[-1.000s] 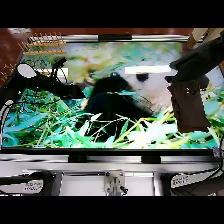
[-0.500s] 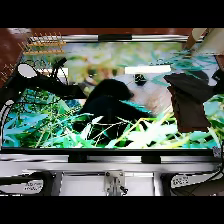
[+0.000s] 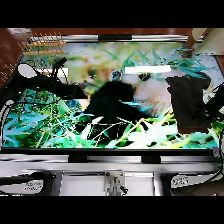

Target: Fold the shirts.

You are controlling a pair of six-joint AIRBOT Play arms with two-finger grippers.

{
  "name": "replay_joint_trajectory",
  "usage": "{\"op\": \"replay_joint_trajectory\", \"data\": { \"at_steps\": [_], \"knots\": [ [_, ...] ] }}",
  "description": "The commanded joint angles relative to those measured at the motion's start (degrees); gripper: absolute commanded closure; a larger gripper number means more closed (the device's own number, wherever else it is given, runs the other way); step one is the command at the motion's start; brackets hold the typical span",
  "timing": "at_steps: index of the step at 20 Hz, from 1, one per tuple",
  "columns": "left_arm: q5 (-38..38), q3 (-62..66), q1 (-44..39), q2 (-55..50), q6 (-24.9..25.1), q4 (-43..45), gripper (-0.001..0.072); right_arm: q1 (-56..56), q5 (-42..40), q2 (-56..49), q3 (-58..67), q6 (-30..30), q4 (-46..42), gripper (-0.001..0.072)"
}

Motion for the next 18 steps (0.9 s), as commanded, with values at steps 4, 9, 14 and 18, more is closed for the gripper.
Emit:
{"op": "replay_joint_trajectory", "data": {
  "at_steps": [4,9,14,18],
  "knots": [
    [-4.5,5.7,2.1,0.1,0.0,2.6,0.0299,0.5,-2.6,5.1,7.4,-8.6,0.0,0.0405],
    [-7.3,18.2,0.7,0.0,-15.6,35.8,0.0353,12.4,-26.1,9.4,21.9,-10.0,16.4,0.0257],
    [-18.0,18.2,-1.7,-3.0,-16.7,39.0,-0.0006,34.3,-12.5,0.2,21.9,-7.3,1.7,0.0095],
    [-18.4,18.1,-1.7,-3.6,-16.7,40.3,-0.0006,36.0,-6.4,-4.9,21.9,-7.4,5.7,0.0095]
  ]
}}
